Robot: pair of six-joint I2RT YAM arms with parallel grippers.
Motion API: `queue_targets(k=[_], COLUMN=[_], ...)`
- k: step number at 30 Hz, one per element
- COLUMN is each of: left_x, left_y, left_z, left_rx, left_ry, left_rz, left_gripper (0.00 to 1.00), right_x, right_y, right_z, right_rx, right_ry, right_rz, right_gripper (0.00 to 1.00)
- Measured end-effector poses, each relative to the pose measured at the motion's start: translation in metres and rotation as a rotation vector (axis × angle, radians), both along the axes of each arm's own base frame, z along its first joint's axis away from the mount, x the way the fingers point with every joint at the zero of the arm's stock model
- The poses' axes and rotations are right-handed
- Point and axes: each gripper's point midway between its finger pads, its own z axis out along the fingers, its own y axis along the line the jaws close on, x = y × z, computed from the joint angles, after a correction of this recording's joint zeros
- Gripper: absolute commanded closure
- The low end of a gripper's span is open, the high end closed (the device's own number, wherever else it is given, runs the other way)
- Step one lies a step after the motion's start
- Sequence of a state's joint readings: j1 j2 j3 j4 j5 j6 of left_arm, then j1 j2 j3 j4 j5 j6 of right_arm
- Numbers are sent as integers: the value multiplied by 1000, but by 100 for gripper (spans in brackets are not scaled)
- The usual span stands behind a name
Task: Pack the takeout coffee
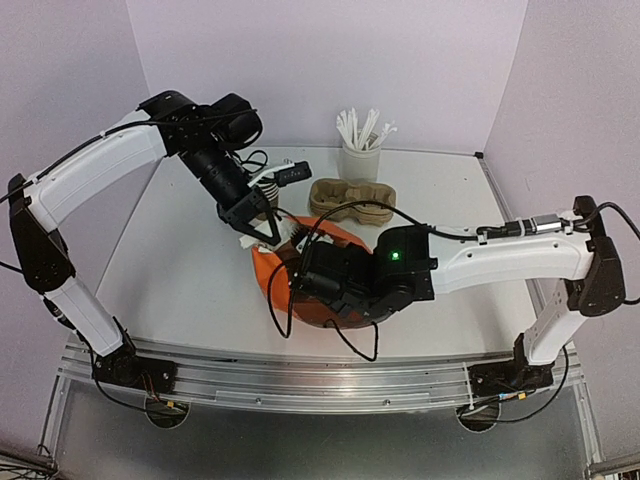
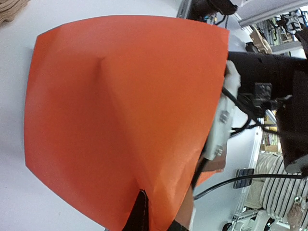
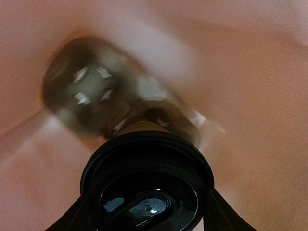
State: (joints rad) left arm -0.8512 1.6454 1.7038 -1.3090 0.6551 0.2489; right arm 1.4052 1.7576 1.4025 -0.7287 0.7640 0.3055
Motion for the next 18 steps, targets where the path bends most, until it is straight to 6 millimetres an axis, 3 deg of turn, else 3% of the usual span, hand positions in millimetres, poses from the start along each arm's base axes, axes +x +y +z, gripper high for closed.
queue_targets(k=[9,18], left_x=[-10,-3], left_y=[-1,5], left_z=[-2,-11], left_rx=[-33,16], left_ry=[-3,-52], left_rz=[-77,-66], left_gripper=[100,100], right_x=[9,20], right_y=[-7,-13], right_z=[4,-19], right_rx=[85,139], right_ry=[-26,96], right_rz=[-137,-272], right_gripper=[83,85])
